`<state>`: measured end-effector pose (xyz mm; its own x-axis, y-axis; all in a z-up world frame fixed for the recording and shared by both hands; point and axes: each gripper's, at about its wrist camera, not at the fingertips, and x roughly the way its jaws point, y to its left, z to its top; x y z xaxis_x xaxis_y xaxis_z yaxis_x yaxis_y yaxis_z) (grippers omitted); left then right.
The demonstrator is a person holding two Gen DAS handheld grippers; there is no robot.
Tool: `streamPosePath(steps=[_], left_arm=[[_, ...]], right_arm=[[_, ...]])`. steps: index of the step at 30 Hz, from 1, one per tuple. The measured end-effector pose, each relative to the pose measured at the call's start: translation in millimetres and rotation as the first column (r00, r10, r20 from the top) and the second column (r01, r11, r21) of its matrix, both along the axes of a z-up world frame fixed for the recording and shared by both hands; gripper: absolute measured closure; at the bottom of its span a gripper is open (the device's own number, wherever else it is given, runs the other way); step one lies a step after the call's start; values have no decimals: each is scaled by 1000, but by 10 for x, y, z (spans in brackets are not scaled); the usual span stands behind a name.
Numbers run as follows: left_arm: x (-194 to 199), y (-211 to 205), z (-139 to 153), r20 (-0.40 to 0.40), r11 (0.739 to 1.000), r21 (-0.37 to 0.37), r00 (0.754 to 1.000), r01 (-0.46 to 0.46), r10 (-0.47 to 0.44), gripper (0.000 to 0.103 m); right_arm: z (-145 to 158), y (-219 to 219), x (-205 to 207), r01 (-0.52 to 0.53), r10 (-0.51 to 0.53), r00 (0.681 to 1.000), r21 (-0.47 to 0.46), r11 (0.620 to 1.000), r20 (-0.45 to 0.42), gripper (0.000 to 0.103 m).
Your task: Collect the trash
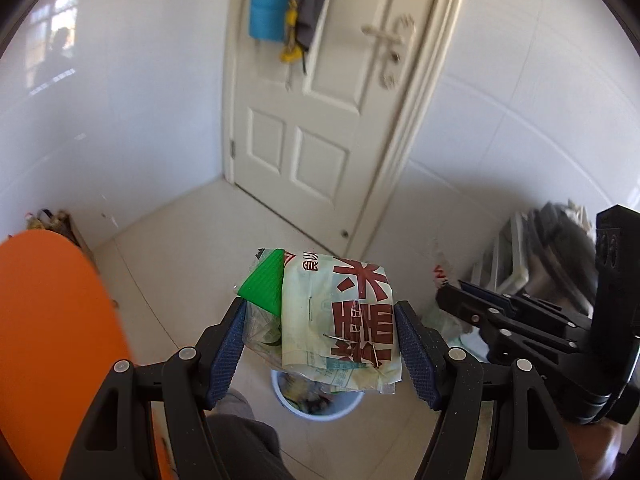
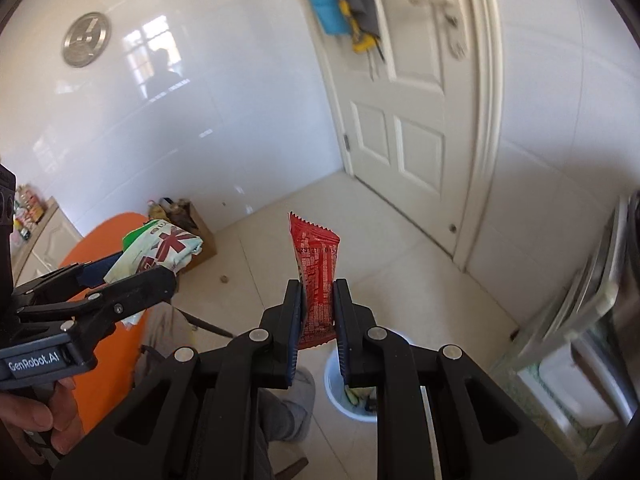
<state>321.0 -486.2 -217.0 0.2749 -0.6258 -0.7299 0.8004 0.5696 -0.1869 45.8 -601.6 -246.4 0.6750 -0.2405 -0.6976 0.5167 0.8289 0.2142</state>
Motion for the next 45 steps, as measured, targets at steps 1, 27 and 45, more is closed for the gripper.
streamPosePath(steps=[1,27,45], left_arm=[[-2,-86,-104,-21,1000,21,1000,13,-12,36],[-373,-516,-351,54,968,242,997,-63,51,9],[-2208,3271,1199,303,895,-145,842,-422,446,1]], right_arm=[[-123,-53,5,8,-8,1000,16,1000,-18,88],[-1371,-799,96,267,-224,954,228,936,-198,0],[990,1384,365,-21,38,982,-95,995,183,0]])
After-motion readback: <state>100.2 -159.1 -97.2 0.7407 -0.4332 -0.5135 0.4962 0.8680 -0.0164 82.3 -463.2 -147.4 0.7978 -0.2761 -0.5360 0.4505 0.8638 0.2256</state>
